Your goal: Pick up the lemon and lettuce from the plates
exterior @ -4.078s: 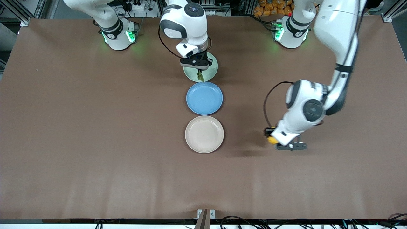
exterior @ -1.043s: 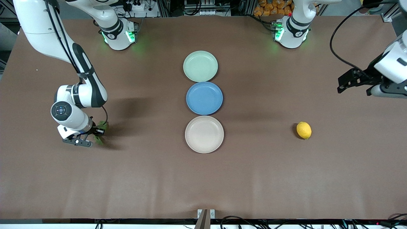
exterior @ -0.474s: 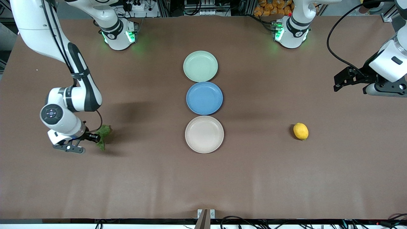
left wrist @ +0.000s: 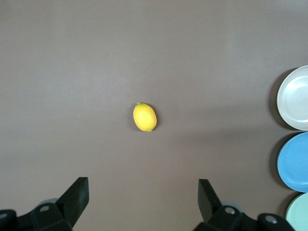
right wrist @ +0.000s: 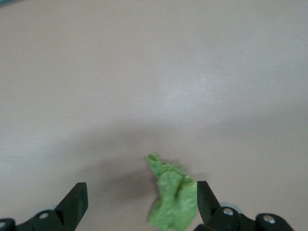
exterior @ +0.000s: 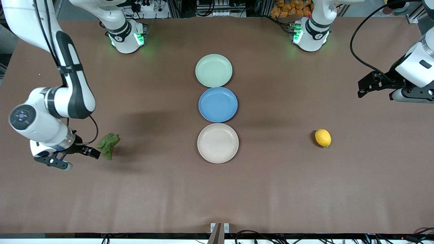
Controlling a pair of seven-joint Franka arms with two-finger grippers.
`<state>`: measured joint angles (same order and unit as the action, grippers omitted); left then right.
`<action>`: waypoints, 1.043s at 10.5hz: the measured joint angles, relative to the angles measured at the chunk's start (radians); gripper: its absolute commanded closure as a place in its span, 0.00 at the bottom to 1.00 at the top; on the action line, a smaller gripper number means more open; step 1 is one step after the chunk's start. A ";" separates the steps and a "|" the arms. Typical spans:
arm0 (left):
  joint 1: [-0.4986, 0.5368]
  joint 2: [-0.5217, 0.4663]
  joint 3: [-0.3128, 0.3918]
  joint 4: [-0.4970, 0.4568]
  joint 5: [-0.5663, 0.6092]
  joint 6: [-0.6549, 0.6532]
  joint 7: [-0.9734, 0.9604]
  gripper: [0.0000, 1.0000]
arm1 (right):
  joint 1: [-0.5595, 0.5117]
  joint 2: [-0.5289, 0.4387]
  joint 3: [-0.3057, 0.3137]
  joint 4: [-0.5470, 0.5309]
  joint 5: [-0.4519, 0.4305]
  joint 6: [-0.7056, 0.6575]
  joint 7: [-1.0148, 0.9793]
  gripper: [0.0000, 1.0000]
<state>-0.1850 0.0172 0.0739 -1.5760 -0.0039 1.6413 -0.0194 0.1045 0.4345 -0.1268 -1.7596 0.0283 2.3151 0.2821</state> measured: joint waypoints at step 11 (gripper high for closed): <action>-0.002 0.001 -0.002 0.005 0.000 -0.012 0.000 0.00 | 0.001 -0.418 0.078 0.109 0.052 -0.486 -0.067 0.00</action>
<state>-0.1871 0.0180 0.0720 -1.5714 -0.0038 1.6289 -0.0194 0.1059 0.0161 -0.0485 -1.6507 0.0798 1.8289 0.2155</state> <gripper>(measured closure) 0.000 0.000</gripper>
